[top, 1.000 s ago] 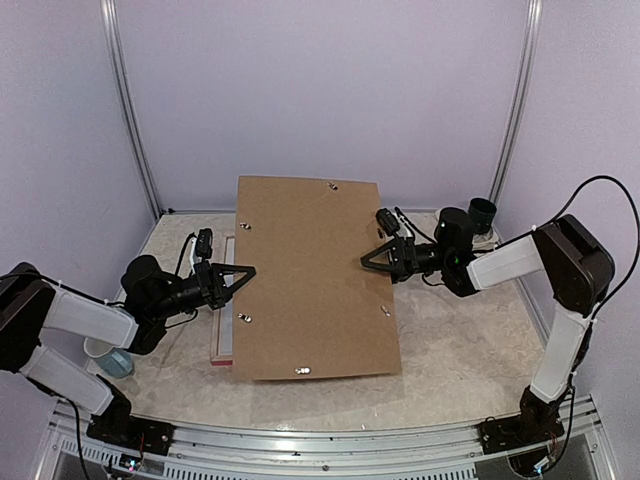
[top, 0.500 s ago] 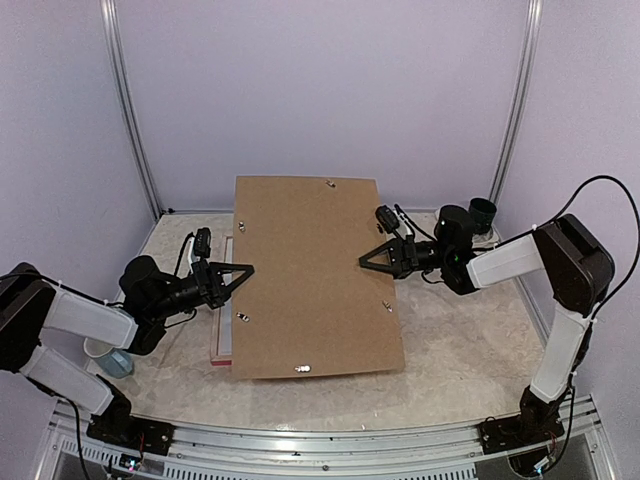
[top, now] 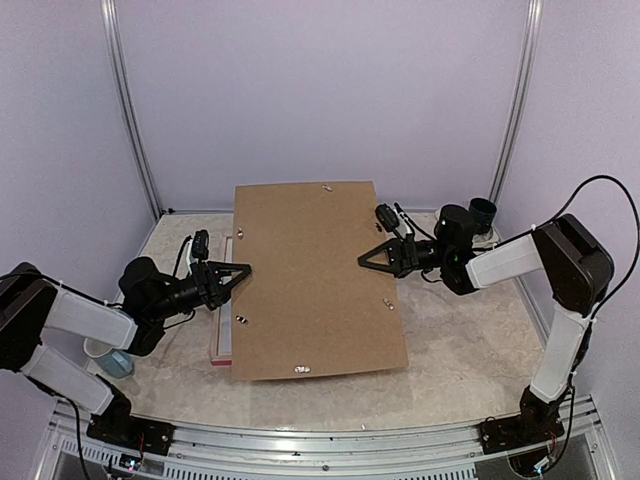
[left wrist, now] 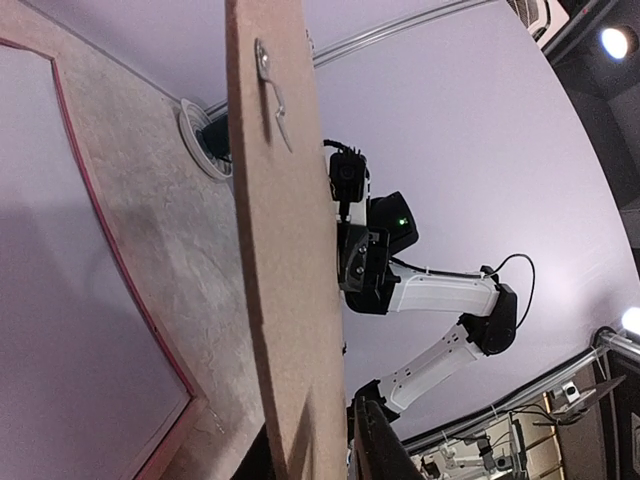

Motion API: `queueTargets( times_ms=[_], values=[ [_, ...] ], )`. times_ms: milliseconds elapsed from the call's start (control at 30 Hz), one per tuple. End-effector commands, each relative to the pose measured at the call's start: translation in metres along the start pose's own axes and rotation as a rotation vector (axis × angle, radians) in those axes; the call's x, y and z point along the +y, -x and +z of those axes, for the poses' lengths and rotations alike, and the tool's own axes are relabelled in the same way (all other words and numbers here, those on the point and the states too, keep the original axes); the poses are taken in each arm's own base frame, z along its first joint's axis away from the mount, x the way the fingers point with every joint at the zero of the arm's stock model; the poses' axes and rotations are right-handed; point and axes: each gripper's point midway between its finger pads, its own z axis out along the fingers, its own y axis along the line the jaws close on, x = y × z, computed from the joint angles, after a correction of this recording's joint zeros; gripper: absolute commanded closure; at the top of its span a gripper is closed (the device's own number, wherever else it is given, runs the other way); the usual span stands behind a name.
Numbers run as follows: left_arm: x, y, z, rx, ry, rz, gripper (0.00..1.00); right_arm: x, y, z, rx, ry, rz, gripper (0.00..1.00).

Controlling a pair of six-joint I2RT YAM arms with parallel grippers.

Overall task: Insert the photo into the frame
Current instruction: Pass from the left arm to the right

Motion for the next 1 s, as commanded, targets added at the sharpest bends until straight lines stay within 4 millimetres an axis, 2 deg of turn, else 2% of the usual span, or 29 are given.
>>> queueTargets(
  times_ms=[0, 133, 233, 400, 533, 733, 967],
  values=[
    [-0.008, 0.015, -0.004, -0.061, -0.025, 0.053, 0.75, 0.004, 0.0, 0.004, 0.026, 0.024, -0.009, 1.0],
    [-0.003, 0.019, -0.008, -0.077, -0.005, 0.047, 0.69, 0.002, 0.002, 0.005, 0.033, 0.025, 0.002, 1.0],
    [0.002, 0.023, -0.012, -0.092, 0.026, 0.05, 0.6, -0.001, 0.004, 0.007, 0.036, 0.023, 0.015, 1.0],
    [0.02, 0.033, -0.024, -0.13, 0.126, 0.045, 0.47, -0.011, 0.01, 0.01, 0.041, 0.009, 0.048, 1.0],
    [0.035, 0.044, -0.038, -0.176, 0.214, 0.047, 0.33, -0.018, 0.018, 0.013, 0.043, 0.0, 0.07, 1.0],
    [0.054, 0.058, -0.058, -0.226, 0.317, 0.044, 0.2, -0.028, 0.033, 0.018, 0.043, -0.008, 0.084, 1.0],
    [0.086, 0.072, -0.08, -0.272, 0.482, 0.041, 0.02, -0.053, 0.05, 0.024, 0.041, -0.043, 0.109, 1.0]
  ],
)
